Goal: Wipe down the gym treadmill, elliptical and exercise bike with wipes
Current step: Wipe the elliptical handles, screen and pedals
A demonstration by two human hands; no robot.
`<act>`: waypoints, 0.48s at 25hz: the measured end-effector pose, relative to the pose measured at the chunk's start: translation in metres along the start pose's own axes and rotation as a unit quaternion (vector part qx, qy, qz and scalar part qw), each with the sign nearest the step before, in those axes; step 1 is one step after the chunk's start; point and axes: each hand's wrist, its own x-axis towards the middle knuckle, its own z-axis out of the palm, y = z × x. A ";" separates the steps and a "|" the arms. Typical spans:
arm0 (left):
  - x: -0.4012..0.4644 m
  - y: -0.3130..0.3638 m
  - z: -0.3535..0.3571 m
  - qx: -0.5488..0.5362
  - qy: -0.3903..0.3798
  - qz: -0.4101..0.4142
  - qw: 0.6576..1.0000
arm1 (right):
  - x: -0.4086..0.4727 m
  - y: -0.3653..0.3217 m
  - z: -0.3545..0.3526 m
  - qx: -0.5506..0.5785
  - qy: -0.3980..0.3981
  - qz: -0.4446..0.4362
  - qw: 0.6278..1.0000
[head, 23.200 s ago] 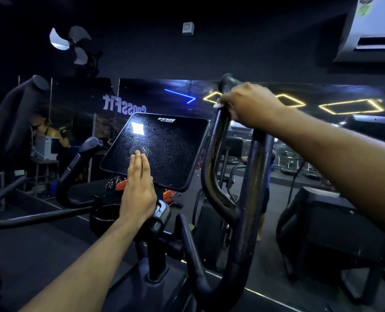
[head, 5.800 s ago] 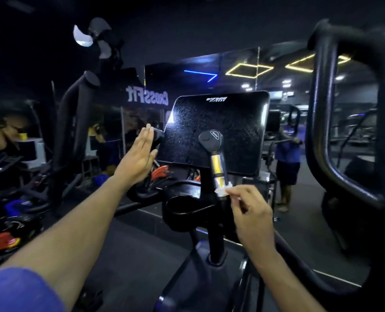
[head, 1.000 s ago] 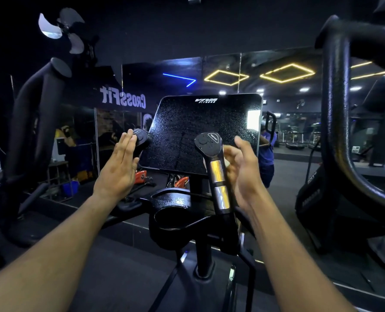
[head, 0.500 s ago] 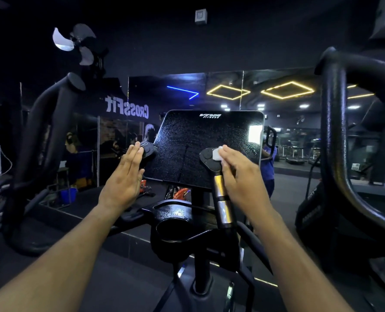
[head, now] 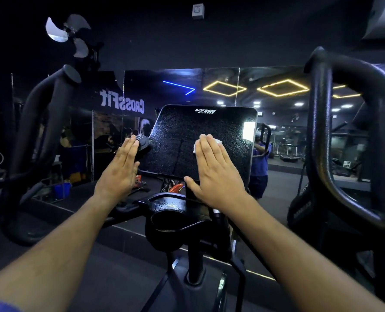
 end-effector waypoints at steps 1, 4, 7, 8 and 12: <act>0.000 0.001 0.000 -0.007 0.001 -0.005 1.000 | -0.005 0.004 0.000 -0.006 0.005 -0.024 1.000; 0.001 0.001 -0.001 -0.028 0.001 -0.021 0.999 | -0.040 0.014 0.001 0.006 0.023 -0.080 0.997; 0.000 0.001 0.000 -0.037 0.001 -0.022 0.999 | -0.033 0.015 0.004 0.001 0.037 -0.062 0.997; 0.001 0.002 -0.001 -0.047 0.003 -0.024 0.999 | -0.019 0.013 0.003 0.002 0.036 -0.049 0.998; 0.001 0.003 -0.003 -0.055 0.008 -0.023 0.998 | 0.011 0.013 0.005 0.035 0.037 -0.051 0.997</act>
